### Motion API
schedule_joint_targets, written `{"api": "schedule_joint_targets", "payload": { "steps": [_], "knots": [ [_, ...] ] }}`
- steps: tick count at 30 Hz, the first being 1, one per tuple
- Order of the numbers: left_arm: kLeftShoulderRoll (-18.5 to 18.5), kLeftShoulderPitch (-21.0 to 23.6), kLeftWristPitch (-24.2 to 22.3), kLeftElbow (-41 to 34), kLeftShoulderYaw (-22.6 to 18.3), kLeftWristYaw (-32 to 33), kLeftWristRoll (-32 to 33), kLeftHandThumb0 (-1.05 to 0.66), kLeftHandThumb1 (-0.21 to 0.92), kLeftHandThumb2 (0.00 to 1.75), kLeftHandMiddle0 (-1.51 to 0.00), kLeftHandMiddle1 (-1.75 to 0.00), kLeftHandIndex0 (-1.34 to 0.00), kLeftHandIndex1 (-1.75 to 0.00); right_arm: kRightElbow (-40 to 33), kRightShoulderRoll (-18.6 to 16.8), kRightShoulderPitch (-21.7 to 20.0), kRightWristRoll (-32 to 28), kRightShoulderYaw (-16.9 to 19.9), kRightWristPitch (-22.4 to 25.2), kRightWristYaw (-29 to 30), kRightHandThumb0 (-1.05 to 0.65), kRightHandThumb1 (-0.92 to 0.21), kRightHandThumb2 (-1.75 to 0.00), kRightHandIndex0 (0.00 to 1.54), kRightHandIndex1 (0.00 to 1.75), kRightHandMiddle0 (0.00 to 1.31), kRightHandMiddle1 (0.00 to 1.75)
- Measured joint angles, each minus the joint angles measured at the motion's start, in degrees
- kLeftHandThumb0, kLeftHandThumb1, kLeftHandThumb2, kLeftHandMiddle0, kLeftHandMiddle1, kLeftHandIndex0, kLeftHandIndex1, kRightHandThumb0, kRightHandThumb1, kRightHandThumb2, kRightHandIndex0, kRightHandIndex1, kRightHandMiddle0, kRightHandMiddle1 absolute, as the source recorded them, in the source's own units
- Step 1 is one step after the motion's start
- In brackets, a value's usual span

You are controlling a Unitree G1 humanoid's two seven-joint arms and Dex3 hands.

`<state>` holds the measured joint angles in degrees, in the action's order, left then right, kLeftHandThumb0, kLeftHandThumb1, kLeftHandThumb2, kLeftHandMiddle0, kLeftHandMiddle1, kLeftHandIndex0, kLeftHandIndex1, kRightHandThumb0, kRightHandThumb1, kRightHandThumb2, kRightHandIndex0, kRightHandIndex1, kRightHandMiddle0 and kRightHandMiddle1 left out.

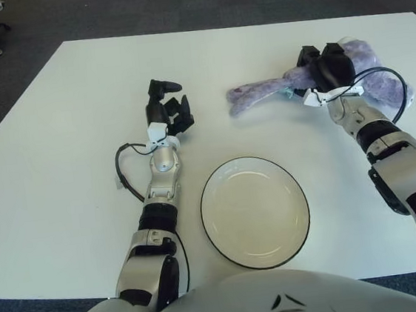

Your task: Put the doll into the plate.

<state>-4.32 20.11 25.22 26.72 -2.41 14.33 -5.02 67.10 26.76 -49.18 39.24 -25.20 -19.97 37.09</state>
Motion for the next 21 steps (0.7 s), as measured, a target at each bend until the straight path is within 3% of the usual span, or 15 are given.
{"api": "schedule_joint_targets", "payload": {
  "steps": [7,21],
  "knots": [
    [0.06,0.01,0.00,0.06,0.01,-0.08,0.02,-0.39,0.61,0.94,-1.09,-1.75,-0.38,-1.75,-4.83,0.40,2.84,-2.50,3.07,-0.94,-1.69,0.00,-0.44,-1.06,0.46,1.64,0.57,1.52],
    [0.17,0.11,-0.03,0.26,0.03,-0.59,0.19,-0.39,0.62,0.93,-1.08,-1.75,-0.38,-1.75,-18.04,0.96,9.49,-4.90,9.00,-1.29,-3.59,0.00,-0.37,-1.07,0.66,1.45,0.61,1.49]
  ]
}}
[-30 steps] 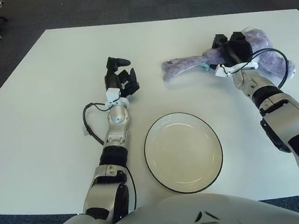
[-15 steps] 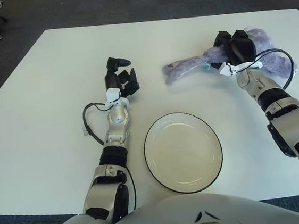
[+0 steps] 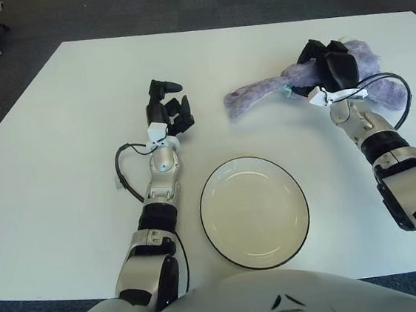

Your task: Put the doll into the plate.

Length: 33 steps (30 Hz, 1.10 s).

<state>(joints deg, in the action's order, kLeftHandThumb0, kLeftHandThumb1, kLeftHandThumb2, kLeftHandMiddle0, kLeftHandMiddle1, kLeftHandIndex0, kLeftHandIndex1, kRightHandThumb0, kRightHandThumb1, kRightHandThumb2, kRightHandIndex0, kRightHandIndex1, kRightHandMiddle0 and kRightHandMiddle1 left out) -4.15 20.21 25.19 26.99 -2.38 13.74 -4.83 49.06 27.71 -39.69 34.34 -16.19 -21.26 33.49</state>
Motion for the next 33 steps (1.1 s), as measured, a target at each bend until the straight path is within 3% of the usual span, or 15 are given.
{"api": "schedule_joint_targets", "payload": {
  "steps": [10,22,33],
  "knots": [
    [-0.19,0.02,-0.04,-0.01,0.01,-0.28,0.12,-0.39,0.62,0.93,-1.08,-1.75,-0.38,-1.75,-9.26,-0.32,4.18,-3.29,4.55,2.67,-3.86,0.00,-0.28,-1.15,0.81,1.39,0.62,1.45],
    [-0.32,0.07,-0.04,0.11,0.01,-0.52,0.12,-0.39,0.62,0.93,-1.08,-1.75,-0.38,-1.75,-31.58,-3.67,12.71,-10.52,11.22,16.76,-17.01,0.00,-0.19,-1.21,0.97,1.24,0.66,1.46],
    [-0.40,0.09,-0.05,0.14,0.07,-0.83,0.12,-0.39,0.62,0.93,-1.08,-1.75,-0.38,-1.75,-44.56,-5.07,16.30,-18.79,15.84,24.16,-28.41,0.00,-0.18,-1.22,0.96,1.29,0.69,1.39]
  ]
}}
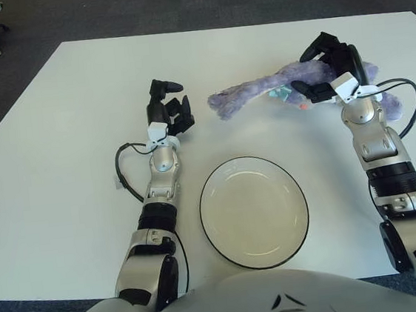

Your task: Put the doll into the plate.

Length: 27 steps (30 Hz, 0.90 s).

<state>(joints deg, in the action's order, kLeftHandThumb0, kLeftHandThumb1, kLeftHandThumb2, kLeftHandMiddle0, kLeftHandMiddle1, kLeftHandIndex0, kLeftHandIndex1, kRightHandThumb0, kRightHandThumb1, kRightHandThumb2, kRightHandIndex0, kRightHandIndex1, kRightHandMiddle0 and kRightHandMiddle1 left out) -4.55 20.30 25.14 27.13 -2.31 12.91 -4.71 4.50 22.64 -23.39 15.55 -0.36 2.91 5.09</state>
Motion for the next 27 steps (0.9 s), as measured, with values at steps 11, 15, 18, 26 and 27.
{"api": "schedule_joint_targets", "payload": {
  "steps": [11,15,18,26,27],
  "knots": [
    [0.00,0.04,0.08,0.19,0.04,-0.29,0.17,-0.40,0.61,0.94,-1.10,-1.75,-0.39,-1.75,-9.97,-1.65,2.24,-10.11,4.42,6.95,-9.44,0.00,-0.17,-1.27,0.93,1.37,0.67,1.43],
    [0.00,0.13,0.24,0.37,0.05,-0.71,0.25,-0.40,0.61,0.94,-1.10,-1.75,-0.39,-1.75,-13.48,-2.12,3.03,-13.19,5.55,9.29,-11.94,0.00,-0.17,-1.27,0.93,1.38,0.66,1.43],
    [-0.01,0.18,0.44,0.51,0.05,-0.85,0.31,-0.40,0.61,0.94,-1.10,-1.75,-0.39,-1.75,-15.83,-2.26,3.55,-14.58,5.84,11.65,-13.07,0.00,-0.17,-1.27,0.92,1.40,0.66,1.43],
    [-0.02,0.25,0.60,0.65,0.04,-1.33,1.02,-0.39,0.62,0.94,-1.10,-1.75,-0.38,-1.75,-21.18,-2.64,4.39,-16.79,6.82,18.95,-14.26,-0.01,-0.17,-1.29,0.89,1.45,0.66,1.42],
    [-0.02,0.25,0.60,0.65,0.05,-1.43,1.14,-0.39,0.62,0.93,-1.10,-1.75,-0.38,-1.75,-21.90,-2.70,4.48,-17.08,6.95,19.98,-14.50,-0.01,-0.17,-1.29,0.89,1.47,0.66,1.42]
  ]
}}
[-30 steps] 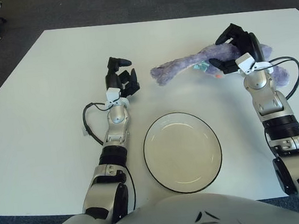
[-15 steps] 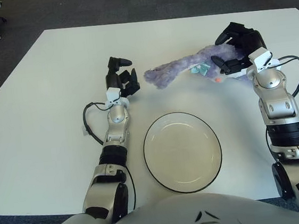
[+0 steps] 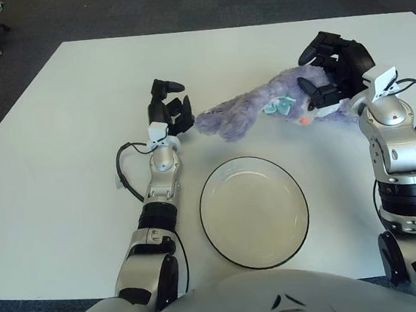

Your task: Put the doll into the plate.

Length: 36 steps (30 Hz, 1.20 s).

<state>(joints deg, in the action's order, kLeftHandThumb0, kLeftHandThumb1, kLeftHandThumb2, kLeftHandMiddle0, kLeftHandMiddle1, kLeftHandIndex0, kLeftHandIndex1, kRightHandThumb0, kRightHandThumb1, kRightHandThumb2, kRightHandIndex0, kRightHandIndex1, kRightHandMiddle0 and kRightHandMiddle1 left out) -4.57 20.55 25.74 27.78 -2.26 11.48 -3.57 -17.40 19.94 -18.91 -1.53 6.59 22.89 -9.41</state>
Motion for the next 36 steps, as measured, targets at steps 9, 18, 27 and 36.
{"api": "schedule_joint_targets", "payload": {
  "steps": [9,18,27,36],
  "knots": [
    [0.04,0.15,0.00,0.36,-0.01,-0.78,0.66,-0.39,0.63,0.92,-1.09,-1.75,-0.37,-1.75,-7.09,-0.08,1.29,-4.10,0.90,8.38,-2.41,-0.01,-0.13,-1.40,0.83,1.64,0.68,1.42],
    [0.07,0.60,0.37,1.36,-0.04,-0.90,0.82,-0.39,0.63,0.91,-1.07,-1.75,-0.37,-1.75,-14.12,-0.93,2.33,-9.36,2.44,16.45,-3.13,-0.01,-0.11,-1.43,0.83,1.67,0.69,1.43],
    [0.07,0.82,0.48,1.74,-0.03,-0.89,0.81,-0.39,0.63,0.91,-1.08,-1.75,-0.37,-1.75,-16.42,-0.49,3.22,-10.79,2.66,17.32,-3.70,-0.01,-0.08,-1.44,0.87,1.63,0.71,1.43],
    [0.11,0.85,0.48,1.80,-0.03,-0.87,0.79,-0.39,0.64,0.91,-1.09,-1.75,-0.37,-1.75,-16.40,0.24,3.77,-8.08,1.92,15.83,-2.71,-0.01,-0.11,-1.38,0.89,1.54,0.70,1.42]
  ]
}}
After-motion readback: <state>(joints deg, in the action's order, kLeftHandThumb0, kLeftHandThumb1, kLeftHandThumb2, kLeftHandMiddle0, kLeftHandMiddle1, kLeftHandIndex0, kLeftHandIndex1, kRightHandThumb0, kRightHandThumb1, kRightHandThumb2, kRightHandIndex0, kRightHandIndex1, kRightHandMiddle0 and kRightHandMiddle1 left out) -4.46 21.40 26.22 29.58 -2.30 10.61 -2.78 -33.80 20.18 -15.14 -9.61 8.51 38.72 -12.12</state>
